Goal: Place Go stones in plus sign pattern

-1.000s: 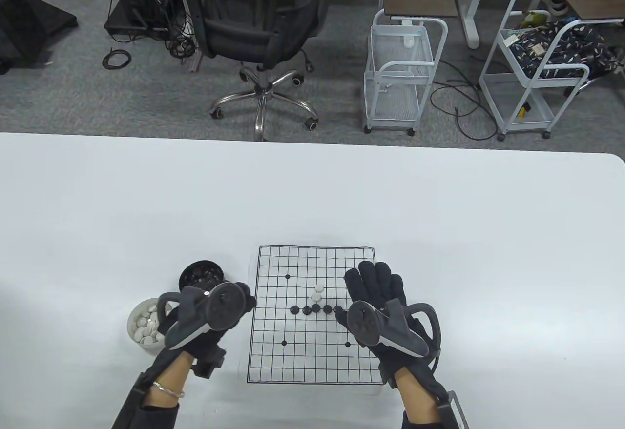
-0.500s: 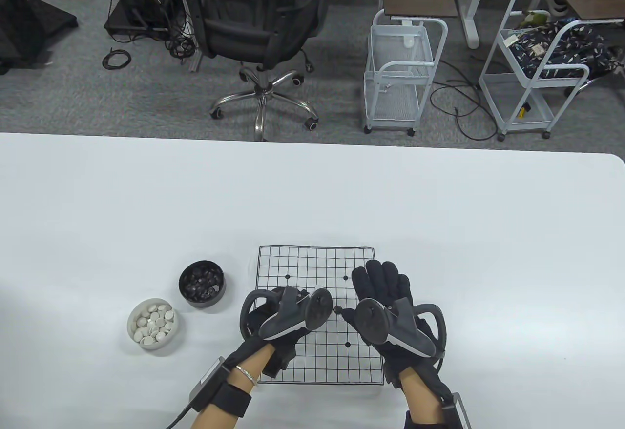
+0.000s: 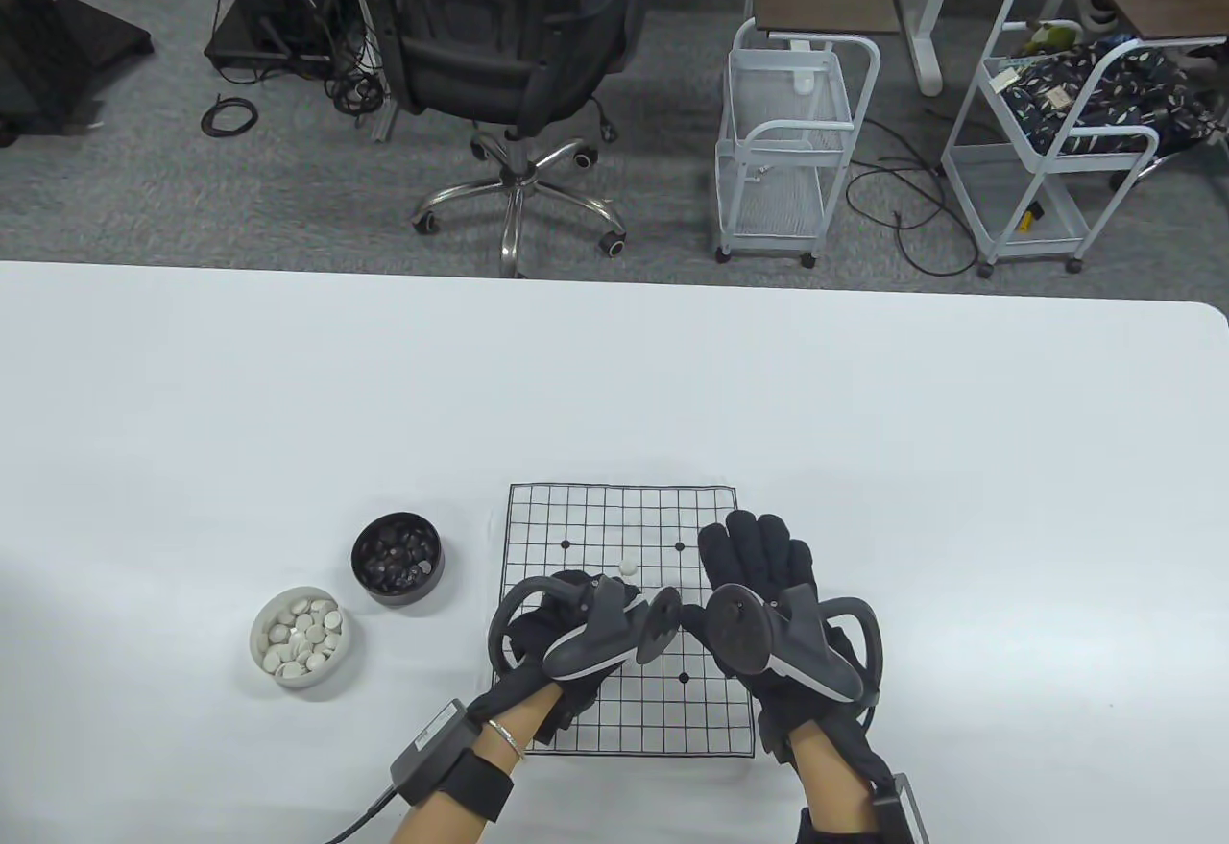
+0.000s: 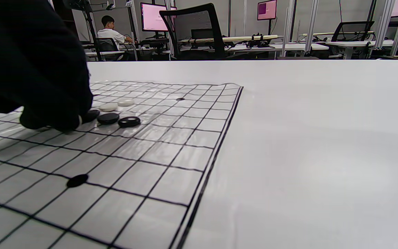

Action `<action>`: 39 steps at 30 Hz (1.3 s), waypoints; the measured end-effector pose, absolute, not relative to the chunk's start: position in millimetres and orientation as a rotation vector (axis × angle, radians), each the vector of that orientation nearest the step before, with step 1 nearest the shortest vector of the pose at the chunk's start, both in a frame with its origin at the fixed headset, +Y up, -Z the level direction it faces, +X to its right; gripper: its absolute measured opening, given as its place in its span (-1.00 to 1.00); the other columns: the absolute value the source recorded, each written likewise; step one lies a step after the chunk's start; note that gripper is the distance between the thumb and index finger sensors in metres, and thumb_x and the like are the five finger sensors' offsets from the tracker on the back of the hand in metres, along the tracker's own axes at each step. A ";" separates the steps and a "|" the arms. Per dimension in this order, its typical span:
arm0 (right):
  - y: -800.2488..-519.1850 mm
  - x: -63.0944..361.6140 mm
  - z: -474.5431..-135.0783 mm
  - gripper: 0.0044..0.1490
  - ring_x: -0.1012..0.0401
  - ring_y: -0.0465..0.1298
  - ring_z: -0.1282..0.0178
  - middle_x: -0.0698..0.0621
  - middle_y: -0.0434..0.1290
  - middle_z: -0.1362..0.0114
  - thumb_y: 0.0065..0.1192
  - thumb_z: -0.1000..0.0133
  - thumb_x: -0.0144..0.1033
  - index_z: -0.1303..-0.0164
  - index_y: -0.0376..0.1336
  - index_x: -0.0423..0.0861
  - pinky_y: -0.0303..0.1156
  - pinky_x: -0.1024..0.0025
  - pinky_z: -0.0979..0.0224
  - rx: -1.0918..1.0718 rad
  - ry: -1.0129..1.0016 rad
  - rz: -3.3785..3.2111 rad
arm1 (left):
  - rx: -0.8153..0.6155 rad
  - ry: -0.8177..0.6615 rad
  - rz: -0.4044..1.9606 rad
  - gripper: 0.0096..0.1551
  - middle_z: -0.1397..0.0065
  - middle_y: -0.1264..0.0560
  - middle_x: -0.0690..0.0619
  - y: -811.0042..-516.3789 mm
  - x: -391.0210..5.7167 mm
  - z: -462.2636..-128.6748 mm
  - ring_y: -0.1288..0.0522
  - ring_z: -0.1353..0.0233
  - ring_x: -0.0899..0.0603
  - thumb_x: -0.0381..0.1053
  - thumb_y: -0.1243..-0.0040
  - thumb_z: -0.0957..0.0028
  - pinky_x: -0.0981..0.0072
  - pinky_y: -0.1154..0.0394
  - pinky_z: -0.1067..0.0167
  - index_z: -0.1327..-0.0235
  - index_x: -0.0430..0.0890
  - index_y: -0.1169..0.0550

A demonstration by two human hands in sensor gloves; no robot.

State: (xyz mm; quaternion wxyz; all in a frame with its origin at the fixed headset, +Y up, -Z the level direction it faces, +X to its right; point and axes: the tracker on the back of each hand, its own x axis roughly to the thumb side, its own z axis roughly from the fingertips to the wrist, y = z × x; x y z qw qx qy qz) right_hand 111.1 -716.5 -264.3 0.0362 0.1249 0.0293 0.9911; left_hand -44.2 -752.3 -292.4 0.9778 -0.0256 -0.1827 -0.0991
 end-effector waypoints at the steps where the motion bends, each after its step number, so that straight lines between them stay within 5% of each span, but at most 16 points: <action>1: -716.4 111.2 -264.2 0.02 -0.29 -0.20 -0.75 -0.26 -0.23 -0.77 -0.18 -0.22 0.19 -0.74 -0.29 -0.12 -0.20 -0.15 -0.67 0.383 0.090 3.044 | -0.052 -0.369 -0.205 -0.58 0.33 -0.78 0.20 -752.1 -43.8 -292.4 -0.66 0.44 0.26 0.29 -0.30 0.18 0.42 -0.64 0.16 0.23 0.07 -0.73; 27: -715.8 110.7 -263.9 0.02 -0.29 -0.20 -0.75 -0.26 -0.23 -0.77 -0.18 -0.22 0.19 -0.74 -0.29 -0.12 -0.20 -0.15 -0.67 0.385 0.091 3.045 | -0.045 -0.385 -0.233 -0.51 0.30 -0.78 0.21 -745.1 -45.3 -288.8 -0.67 0.41 0.24 0.36 -0.29 0.25 0.38 -0.65 0.15 0.22 0.11 -0.73; 39: -715.9 109.5 -264.0 0.02 -0.29 -0.20 -0.75 -0.26 -0.23 -0.77 -0.18 -0.22 0.19 -0.74 -0.29 -0.13 -0.20 -0.15 -0.67 0.393 0.089 3.048 | 0.072 -0.216 -0.224 -0.47 0.10 -0.79 0.22 -680.7 -140.5 -274.1 -0.71 0.28 0.21 0.34 -0.26 0.19 0.33 -0.64 0.03 0.03 0.13 -0.69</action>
